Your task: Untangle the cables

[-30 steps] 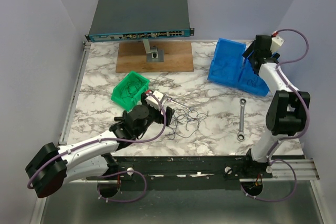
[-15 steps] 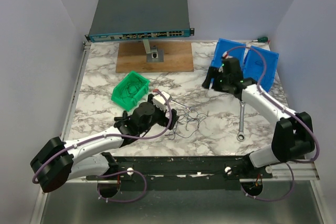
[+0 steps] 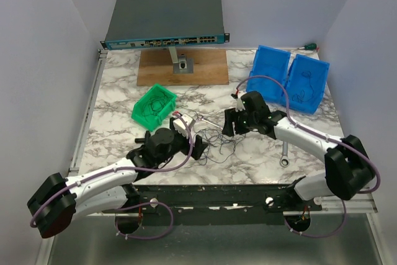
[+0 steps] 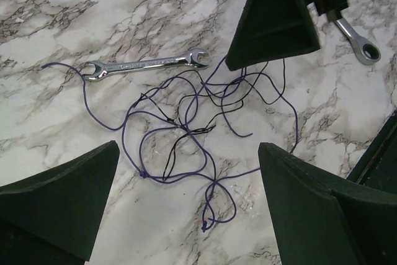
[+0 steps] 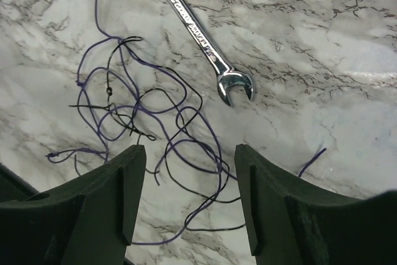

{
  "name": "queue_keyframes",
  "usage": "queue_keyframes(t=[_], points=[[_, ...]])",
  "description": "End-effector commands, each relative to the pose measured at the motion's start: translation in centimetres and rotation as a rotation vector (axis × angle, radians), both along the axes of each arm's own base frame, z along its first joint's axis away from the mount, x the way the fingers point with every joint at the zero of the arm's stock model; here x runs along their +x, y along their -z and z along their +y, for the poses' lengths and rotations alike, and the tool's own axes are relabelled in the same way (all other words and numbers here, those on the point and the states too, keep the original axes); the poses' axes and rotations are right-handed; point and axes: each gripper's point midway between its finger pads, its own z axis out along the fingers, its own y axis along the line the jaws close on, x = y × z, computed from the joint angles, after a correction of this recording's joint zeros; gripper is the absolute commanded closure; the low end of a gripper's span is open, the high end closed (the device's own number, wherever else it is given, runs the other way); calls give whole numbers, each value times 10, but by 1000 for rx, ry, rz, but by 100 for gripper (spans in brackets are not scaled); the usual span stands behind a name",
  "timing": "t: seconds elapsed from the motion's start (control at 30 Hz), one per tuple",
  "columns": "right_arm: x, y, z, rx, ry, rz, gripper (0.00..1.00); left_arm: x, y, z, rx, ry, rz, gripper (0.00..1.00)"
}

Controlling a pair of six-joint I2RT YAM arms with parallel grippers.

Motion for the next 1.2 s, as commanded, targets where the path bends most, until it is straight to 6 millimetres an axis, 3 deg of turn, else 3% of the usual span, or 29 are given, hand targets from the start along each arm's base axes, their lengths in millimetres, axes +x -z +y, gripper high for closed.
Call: queue_keyframes(t=[0.0,0.1,0.2,0.23,0.4,0.77,1.17], points=[[10,13,11,-35,-70,-11,37,0,-21,6,-85,-19,-64,2],[6,20,14,-52,-95,4,45,-1,-26,11,-108,-31,-90,2],[2,15,21,-23,-119,3,75,-1,-30,14,-120,-45,-106,2],[1,10,24,-8,-127,-3,82,-1,-32,15,-126,-46,-111,2],[-5,-29,33,88,-145,-56,99,-3,-36,15,-150,-37,-127,2],[-40,-170,55,420,-251,-191,99,-8,-44,15,-189,-18,-153,2],[-33,-251,58,568,-203,-336,99,-9,-46,14,-189,-4,-161,2]])
